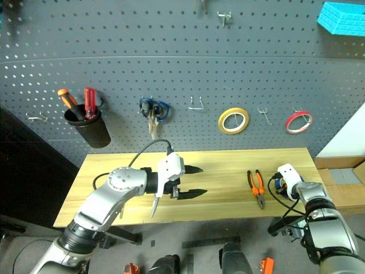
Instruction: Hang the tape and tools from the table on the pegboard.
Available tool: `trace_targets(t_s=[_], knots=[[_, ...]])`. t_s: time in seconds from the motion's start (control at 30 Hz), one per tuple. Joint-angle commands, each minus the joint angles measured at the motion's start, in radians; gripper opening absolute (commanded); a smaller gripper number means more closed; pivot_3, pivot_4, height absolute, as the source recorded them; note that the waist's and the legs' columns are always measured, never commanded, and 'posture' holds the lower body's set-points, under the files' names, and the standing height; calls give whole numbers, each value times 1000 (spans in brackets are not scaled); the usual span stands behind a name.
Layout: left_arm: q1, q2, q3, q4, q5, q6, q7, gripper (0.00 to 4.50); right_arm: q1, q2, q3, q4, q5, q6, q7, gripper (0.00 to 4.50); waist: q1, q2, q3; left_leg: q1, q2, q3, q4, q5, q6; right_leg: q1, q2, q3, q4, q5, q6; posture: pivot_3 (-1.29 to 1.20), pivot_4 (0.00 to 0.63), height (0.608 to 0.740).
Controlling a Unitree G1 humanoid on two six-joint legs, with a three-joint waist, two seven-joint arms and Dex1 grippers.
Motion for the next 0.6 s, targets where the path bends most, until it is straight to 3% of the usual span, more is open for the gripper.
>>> trace_targets(t_s=[0.03, 0.23, 0.37, 0.47, 0.6], knots=[[22, -2, 64, -50, -47, -3, 11, 3494, 101, -37, -49, -258, 24, -30, -38, 677, 0, 0, 0, 0, 0, 1, 0, 0, 0, 0, 0, 1, 0, 0, 0, -132, 132, 740], [42, -60, 138, -80, -113, -2, 67, 3494, 495, -14, -180, -1025, 55, -1, -152, 677, 7, 1, -1, 1, 0, 5, 0, 0, 0, -2, 0, 5, 0, 0, 2, -144, 130, 740], [21, -116, 179, -77, -131, -20, 123, 3494, 692, 78, -130, -1387, 27, -12, -212, 677, 16, 0, -2, 1, 1, 6, 0, 0, 0, -3, 1, 7, 1, 0, 2, -161, 135, 740], [-6, -140, 184, -60, -111, -53, 151, 3494, 673, 150, -88, -1478, -5, 3, -265, 677, 5, -1, -3, 3, 1, 9, 0, 0, 0, -2, 2, 12, 1, 0, 2, -172, 138, 740], [-43, -152, 175, -32, -99, -79, 159, 3494, 541, 172, -116, -1408, 18, 2, -282, 677, -4, -2, -3, 2, 0, 16, 8, 1, 2, -1, 2, 18, -1, 1, 1, -174, 137, 740]])
